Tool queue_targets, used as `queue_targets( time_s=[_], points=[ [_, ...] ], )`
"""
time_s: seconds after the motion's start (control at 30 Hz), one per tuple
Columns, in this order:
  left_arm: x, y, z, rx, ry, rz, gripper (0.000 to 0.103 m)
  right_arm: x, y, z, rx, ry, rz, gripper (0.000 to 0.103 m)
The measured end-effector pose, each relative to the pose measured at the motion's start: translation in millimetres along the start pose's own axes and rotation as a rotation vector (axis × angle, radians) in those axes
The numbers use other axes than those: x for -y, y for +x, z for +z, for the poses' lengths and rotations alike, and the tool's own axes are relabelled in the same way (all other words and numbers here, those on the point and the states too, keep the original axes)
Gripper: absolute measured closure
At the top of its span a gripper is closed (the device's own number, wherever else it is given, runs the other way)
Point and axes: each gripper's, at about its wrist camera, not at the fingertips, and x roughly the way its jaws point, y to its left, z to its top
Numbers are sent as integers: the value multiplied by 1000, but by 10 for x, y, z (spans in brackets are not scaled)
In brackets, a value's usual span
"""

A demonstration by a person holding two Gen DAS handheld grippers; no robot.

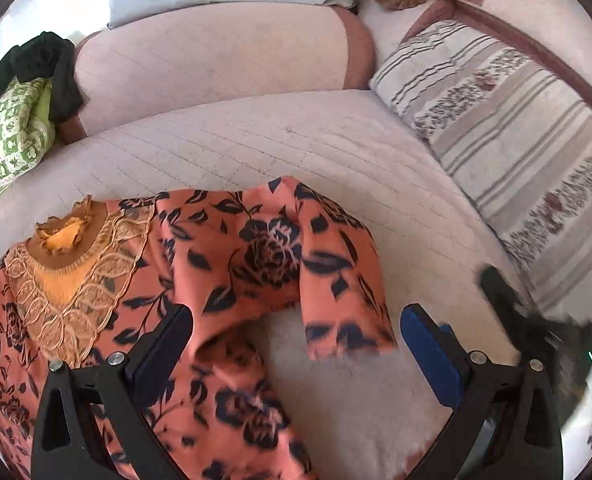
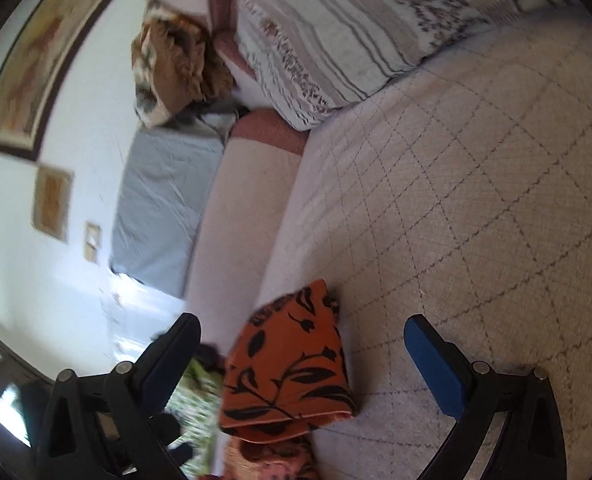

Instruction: Fold small clothes

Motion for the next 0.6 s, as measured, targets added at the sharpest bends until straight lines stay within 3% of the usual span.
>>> queue_targets(
  time_s=[0.17, 0.2, 0.23, 0.27, 0.3, 0.33, 0.47, 0.6],
  points=[
    [94, 282, 35, -23, -3, -38, 5, -3, 3, 4, -8, -4, -8, 0],
    [105, 333, 32, -28, 2, -54, 20, 9, -4, 10, -7, 4, -2, 0],
    [123, 402, 17, -47, 10, -81, 46, 22, -10, 18, -6, 14, 5, 0],
    [135, 446, 3, -72, 19, -102, 61, 31, -15, 22, -6, 18, 8, 0],
    [159, 507, -4, -101, 30, -110, 83, 32, -20, 21, -6, 19, 9, 0],
    [184, 563, -12, -128, 49, -94, 93, 29, -18, 20, -7, 17, 9, 0],
    [109, 361, 59, -74, 87, -88, 94, 27, -24, 19, -7, 10, 2, 1],
    [-248, -260, 252, 11, 157, -38, 94, -14, -10, -9, -7, -17, -21, 2]
  ],
)
